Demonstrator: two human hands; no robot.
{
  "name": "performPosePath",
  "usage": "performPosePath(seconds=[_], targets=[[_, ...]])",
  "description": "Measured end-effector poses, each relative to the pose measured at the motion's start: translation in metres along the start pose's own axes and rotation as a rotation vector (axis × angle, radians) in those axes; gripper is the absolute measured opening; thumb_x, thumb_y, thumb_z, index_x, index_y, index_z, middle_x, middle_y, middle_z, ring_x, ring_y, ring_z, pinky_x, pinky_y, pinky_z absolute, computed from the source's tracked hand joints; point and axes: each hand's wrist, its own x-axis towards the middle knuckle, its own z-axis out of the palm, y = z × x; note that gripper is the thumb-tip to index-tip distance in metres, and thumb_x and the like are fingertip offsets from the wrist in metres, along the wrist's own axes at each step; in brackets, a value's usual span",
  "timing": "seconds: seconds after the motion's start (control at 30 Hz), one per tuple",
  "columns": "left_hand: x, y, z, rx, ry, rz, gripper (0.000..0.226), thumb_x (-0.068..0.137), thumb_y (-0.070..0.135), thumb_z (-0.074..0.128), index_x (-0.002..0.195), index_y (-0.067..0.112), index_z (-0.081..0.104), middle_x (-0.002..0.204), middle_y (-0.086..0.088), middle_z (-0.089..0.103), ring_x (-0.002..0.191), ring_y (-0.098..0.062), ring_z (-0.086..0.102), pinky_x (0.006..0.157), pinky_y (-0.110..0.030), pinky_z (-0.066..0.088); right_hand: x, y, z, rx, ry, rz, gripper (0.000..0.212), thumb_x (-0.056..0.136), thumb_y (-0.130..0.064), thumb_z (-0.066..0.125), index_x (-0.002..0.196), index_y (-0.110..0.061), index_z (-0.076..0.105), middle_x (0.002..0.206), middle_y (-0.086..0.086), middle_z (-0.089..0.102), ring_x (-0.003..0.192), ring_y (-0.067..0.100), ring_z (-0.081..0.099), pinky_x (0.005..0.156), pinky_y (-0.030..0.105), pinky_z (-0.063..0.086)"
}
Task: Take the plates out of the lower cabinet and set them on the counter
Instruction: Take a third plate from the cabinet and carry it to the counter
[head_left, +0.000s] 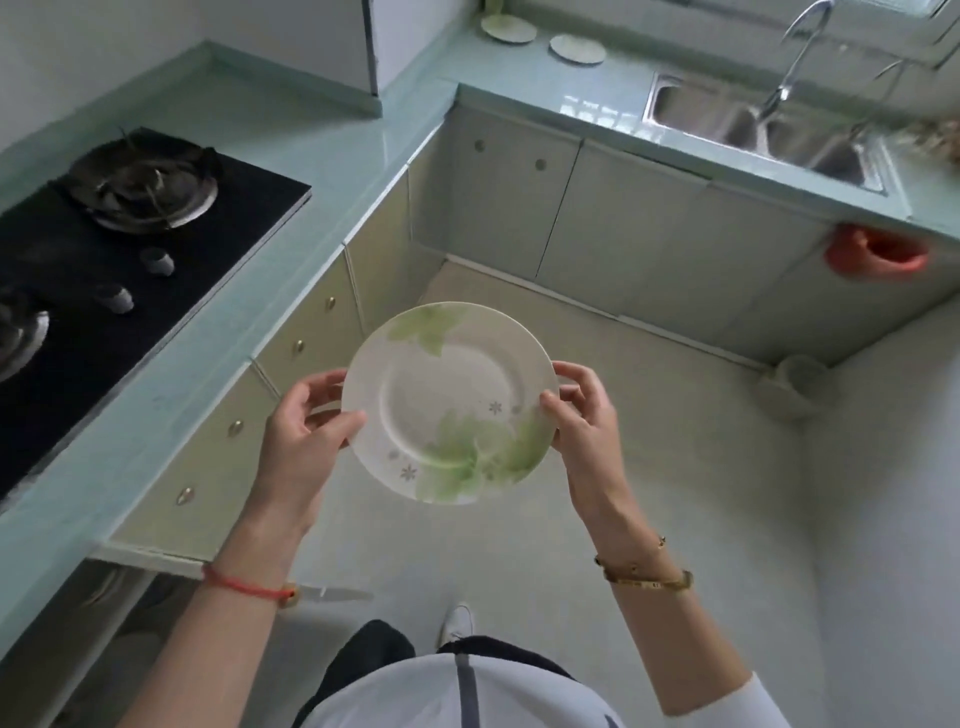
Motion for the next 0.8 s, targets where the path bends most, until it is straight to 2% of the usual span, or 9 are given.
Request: performPosePath(seconds=[0.2,0.37,0.53,0.7,0.8], targets=[[0.077,0.02,0.066,0.032,-0.063,0.004,0.04,0.087,-0.009,0.06,0.107,0.026,0.064,0.115,-0.003,0.067,0.109,-0.019,0.062,0.09,-0.034,0.052,0.086,-0.016,-0.019,0.019,0.052,0.007,0.025,0.092,-0.001,0.053,0.11,-0.018,0.061,0.093,0.011,0.057,0.077,0.019,0.058,0.067,0.033,0.047],[0.155,0.03,0.111,0.046,-0.094,-0.004,0.039,0.087,-0.009,0.06,0.114,0.019,0.063,0.115,-0.002,0.067,0.114,-0.022,0.061,0.095,-0.038,0.053,0.164,-0.028,-0.02,0.038,0.087,0.016,0.025,0.092,-0.002,0.053,0.111,-0.017,0.061,0.093,0.009,0.058,0.075,0.015,0.059,0.062,0.028,0.049],[0.261,0.057,0.16,0.064,-0.134,0.03,0.039,0.087,-0.007,0.061,0.115,0.02,0.063,0.116,-0.001,0.067,0.112,-0.019,0.061,0.093,-0.038,0.053,0.269,-0.052,-0.007,0.043,0.139,0.004,0.026,0.091,-0.003,0.054,0.114,-0.014,0.061,0.093,0.008,0.059,0.073,0.013,0.059,0.06,0.024,0.049],[0.363,0.096,0.205,0.084,-0.186,0.078,0.04,0.086,-0.006,0.062,0.113,0.023,0.064,0.112,0.003,0.067,0.108,-0.016,0.062,0.09,-0.034,0.052,0.366,-0.085,0.009,0.065,0.185,-0.031,0.026,0.092,-0.002,0.054,0.113,-0.014,0.062,0.089,0.006,0.059,0.073,0.015,0.06,0.064,0.03,0.05],[0.421,0.117,0.231,0.106,-0.213,0.094,0.04,0.086,-0.005,0.063,0.117,0.02,0.063,0.113,0.003,0.067,0.107,-0.014,0.062,0.09,-0.034,0.052,0.421,-0.105,0.018,0.087,0.21,-0.047,0.025,0.093,-0.003,0.054,0.113,-0.014,0.061,0.091,0.007,0.058,0.071,0.011,0.06,0.06,0.023,0.05]])
